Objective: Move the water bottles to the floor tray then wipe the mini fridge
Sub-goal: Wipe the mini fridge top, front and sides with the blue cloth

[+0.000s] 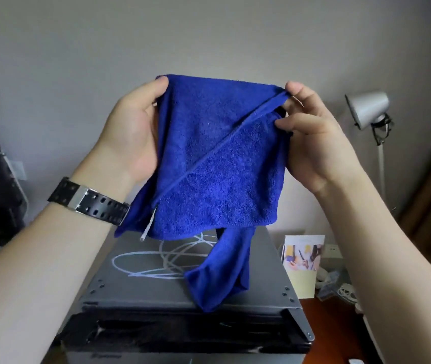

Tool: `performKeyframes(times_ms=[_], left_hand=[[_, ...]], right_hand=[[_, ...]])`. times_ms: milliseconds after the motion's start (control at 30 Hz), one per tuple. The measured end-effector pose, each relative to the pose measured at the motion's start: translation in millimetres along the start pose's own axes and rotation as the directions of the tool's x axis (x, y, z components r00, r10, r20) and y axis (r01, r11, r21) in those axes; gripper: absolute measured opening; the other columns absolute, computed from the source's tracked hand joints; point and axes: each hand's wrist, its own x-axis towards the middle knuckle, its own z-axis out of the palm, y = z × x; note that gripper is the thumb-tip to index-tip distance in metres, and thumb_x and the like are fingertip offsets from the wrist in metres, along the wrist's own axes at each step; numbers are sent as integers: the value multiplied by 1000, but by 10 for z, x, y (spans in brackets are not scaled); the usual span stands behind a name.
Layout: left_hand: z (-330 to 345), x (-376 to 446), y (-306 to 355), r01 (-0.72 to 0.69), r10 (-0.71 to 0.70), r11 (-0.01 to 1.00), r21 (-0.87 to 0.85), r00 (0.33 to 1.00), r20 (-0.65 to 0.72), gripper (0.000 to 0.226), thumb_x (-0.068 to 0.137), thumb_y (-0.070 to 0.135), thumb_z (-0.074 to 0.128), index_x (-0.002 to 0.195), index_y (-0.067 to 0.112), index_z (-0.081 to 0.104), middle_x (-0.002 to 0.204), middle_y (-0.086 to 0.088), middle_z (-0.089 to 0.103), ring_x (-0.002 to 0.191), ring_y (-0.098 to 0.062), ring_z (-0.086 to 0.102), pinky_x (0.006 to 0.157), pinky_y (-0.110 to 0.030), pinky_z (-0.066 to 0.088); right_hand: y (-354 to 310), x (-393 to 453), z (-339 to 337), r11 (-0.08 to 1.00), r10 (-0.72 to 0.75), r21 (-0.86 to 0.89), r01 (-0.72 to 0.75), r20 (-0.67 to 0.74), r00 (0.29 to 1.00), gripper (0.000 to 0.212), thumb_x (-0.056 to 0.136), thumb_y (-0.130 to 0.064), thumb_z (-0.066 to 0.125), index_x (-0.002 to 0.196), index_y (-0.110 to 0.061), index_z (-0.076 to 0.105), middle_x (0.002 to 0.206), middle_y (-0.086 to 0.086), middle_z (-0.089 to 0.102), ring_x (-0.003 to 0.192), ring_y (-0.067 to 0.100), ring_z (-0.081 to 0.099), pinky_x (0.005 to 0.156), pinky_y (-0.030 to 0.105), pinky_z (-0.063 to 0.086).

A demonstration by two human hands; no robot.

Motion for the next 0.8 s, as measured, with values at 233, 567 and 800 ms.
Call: performKeyframes(times_ms=[233, 567, 800], left_hand=[[45, 227, 312, 14, -12, 1000, -27, 998, 68, 22, 98, 21, 43, 105, 8, 59, 104, -10, 64, 104, -26, 62, 104, -41, 43], [482, 442, 378, 89, -85, 996, -19, 983, 164, 13, 95, 13, 40, 101, 7, 50, 89, -9, 55, 93, -27, 54, 88, -36, 47], [252, 447, -90, -105, 84, 984, 143, 986, 142, 60, 77, -19, 27, 114, 13, 61, 102, -11, 62, 87, -22, 61, 70, -27, 52]], right_hand=[[-152, 68, -38, 993, -40, 113, 36, 35, 999, 61, 66, 23, 28, 103, -15, 58, 108, 6, 66, 100, 24, 64, 85, 30, 49], [447, -83, -138, 306, -405, -910, 280, 142, 903, 34, 78, -4, 68, 105, -22, 60, 94, -18, 61, 85, 12, 53, 76, 21, 43], [236, -204, 55, 902, -2, -426, -73, -173, 985, 25, 90, 9, 47, 81, -14, 51, 68, -1, 46, 52, -1, 37, 48, 12, 33]])
